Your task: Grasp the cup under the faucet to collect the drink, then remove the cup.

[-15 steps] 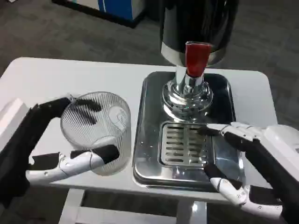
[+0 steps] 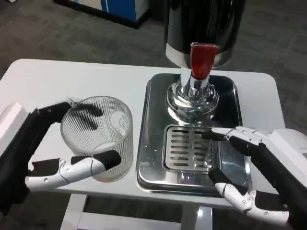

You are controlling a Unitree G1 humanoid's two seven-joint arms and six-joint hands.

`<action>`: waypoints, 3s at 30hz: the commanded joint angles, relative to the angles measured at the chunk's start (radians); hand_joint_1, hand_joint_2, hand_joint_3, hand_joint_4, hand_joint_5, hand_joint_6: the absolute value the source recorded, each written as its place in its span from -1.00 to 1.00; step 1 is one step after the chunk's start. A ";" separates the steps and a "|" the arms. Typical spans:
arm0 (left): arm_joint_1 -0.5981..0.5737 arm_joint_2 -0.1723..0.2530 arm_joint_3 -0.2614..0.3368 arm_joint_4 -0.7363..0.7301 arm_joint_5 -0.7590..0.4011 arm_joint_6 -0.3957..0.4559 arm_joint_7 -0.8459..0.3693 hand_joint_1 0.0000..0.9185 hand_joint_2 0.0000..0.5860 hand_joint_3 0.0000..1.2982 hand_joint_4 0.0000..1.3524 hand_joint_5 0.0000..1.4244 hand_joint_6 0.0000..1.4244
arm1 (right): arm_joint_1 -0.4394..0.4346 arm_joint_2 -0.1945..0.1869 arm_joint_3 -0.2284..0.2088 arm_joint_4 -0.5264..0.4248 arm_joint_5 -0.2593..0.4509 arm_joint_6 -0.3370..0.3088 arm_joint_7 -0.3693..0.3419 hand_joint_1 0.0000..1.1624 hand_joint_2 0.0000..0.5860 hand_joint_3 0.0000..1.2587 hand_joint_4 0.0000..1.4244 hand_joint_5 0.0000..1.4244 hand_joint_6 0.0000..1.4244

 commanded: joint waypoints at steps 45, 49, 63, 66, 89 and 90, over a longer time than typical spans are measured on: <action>-0.394 0.047 -0.236 0.516 0.170 -0.195 0.060 0.17 -0.41 -0.14 -0.22 -0.34 -0.56 | 0.005 0.013 0.009 -0.011 -0.004 0.020 -0.002 -0.27 0.57 -0.59 -0.68 -0.76 -0.80; -0.434 0.041 -0.269 0.568 0.196 -0.204 0.067 0.16 -0.41 -0.14 -0.22 -0.34 -0.56 | 0.005 0.014 0.008 -0.012 -0.001 0.021 -0.002 -0.27 0.57 -0.59 -0.68 -0.76 -0.80; -0.555 0.014 -0.340 0.708 0.219 -0.191 0.071 0.00 -0.43 -0.12 -0.22 -0.35 -0.57 | 0.011 0.013 0.003 -0.014 0.000 0.021 -0.002 -0.27 0.57 -0.59 -0.67 -0.75 -0.80; -0.580 0.014 -0.363 0.726 0.238 -0.193 0.072 0.00 -0.43 -0.12 -0.22 -0.35 -0.57 | 0.013 0.014 0.004 -0.015 0.000 0.020 -0.003 -0.27 0.57 -0.59 -0.67 -0.75 -0.80; -0.615 -0.041 -0.438 0.737 0.271 -0.158 0.125 -0.16 -0.41 -0.14 -0.23 -0.39 -0.60 | 0.031 0.017 -0.004 -0.019 0.008 0.018 -0.001 -0.28 0.55 -0.59 -0.66 -0.75 -0.80; -0.613 -0.043 -0.437 0.737 0.271 -0.159 0.128 -0.16 -0.41 -0.14 -0.23 -0.39 -0.60 | 0.030 0.017 -0.004 -0.019 0.007 0.019 -0.001 -0.28 0.55 -0.59 -0.66 -0.75 -0.80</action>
